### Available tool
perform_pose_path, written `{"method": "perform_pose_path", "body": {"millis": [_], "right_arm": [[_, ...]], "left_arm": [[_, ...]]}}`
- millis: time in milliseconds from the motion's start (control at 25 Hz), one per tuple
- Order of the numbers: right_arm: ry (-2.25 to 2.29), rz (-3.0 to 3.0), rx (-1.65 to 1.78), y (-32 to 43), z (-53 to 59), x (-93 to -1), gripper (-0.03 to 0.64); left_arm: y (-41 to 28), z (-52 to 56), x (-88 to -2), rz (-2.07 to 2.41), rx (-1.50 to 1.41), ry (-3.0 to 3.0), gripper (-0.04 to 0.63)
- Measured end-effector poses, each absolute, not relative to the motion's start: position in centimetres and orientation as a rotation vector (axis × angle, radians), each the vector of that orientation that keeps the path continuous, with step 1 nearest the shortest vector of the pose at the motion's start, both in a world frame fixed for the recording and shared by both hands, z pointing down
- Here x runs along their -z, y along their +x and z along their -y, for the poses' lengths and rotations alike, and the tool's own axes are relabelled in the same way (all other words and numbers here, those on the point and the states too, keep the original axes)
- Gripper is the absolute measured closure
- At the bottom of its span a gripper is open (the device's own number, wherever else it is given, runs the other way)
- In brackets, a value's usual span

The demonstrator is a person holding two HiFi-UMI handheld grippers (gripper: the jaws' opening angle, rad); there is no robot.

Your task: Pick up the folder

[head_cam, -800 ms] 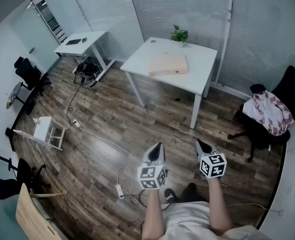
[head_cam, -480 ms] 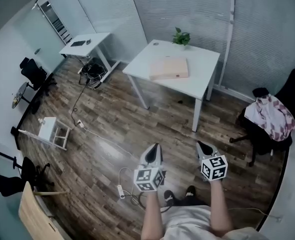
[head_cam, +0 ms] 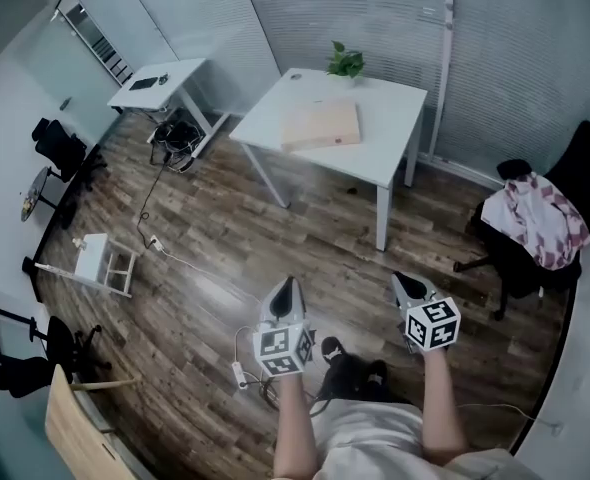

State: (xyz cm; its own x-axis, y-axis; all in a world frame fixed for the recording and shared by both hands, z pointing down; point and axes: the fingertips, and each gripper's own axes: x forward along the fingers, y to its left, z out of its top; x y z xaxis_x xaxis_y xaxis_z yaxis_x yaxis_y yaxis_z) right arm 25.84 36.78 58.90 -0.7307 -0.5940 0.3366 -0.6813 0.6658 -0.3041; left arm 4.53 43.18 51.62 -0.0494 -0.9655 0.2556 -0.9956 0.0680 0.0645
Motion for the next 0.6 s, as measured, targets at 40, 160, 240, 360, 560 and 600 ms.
{"method": "perform_pose_path", "body": {"millis": [40,160,240,360,560,600], "right_arm": [[1.044,2.676,-0.627,25.8,-36.4,-58.8,0.615],[1.053,2.693,-0.648,25.3,-35.3,-58.3,0.615],[1.05,2.693,-0.633,24.5,-34.5,-58.2,0.615],[1.07,2.679,-0.604,23.2,-32.7,-57.8,0.615],[1.127,2.655,-0.542,20.4,-28.4,-55.7,0.615],[1.137,2.657,-0.532,19.6,-27.6,-55.1,0.615]], "left_arm": [[4.3,-42.8,-51.5,2.121,-0.204,1.985,0.588],[4.1,-41.2,-51.6,2.141,-0.313,2.01,0.588],[3.9,-39.6,-51.4,2.155,-0.351,2.042,0.588],[4.0,-36.4,-50.7,2.119,-0.333,2.111,0.588],[3.9,-31.5,-49.2,2.056,-0.335,2.196,0.588],[3.7,-30.7,-48.9,2.046,-0.329,2.21,0.588]]}}
